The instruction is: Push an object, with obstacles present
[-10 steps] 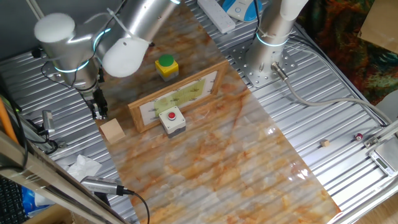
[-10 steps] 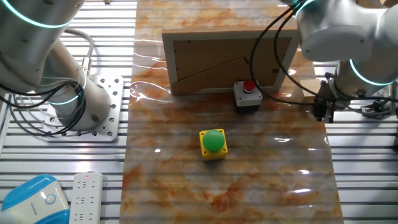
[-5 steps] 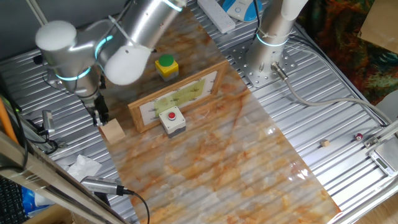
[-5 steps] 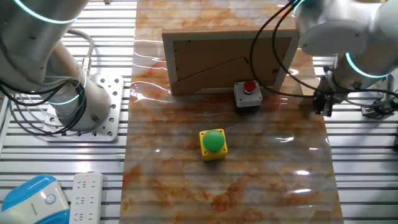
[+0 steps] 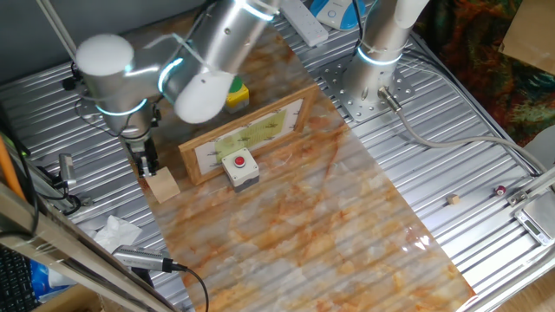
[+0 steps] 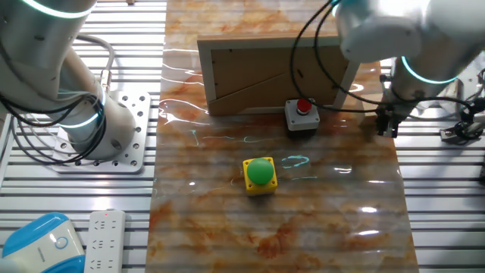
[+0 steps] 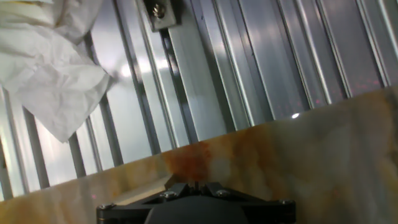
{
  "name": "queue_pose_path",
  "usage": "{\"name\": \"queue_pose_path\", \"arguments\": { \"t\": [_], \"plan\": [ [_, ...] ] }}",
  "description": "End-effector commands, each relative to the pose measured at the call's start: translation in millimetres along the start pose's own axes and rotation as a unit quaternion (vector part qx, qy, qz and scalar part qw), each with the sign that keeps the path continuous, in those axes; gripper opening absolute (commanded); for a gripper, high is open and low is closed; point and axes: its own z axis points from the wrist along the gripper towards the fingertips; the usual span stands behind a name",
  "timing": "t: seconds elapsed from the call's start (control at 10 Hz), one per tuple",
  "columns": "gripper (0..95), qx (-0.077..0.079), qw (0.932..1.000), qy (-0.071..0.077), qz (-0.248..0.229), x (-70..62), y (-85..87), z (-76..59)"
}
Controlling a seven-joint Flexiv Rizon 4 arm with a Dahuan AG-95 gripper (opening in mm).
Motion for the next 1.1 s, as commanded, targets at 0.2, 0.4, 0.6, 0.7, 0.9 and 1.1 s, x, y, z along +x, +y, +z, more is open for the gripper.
{"name": "queue_pose_path", "arguments": {
  "t": [0.2,0.4,0.6,0.7,0.9,1.1],
  "plan": [
    [0.0,0.006,0.9998,-0.005,-0.018,6.9,-3.8,28.2],
    [0.0,0.015,0.9992,0.022,-0.028,4.0,-5.5,27.7],
    [0.0,0.039,0.9956,0.078,-0.035,1.6,-2.9,22.9],
    [0.0,0.071,0.9966,0.031,-0.03,0.6,-1.9,19.1],
    [0.0,0.019,0.9957,0.084,-0.035,-9.5,-4.9,-4.5],
    [0.0,0.026,0.9922,0.117,-0.034,-14.7,0.4,-37.7]
  ]
}}
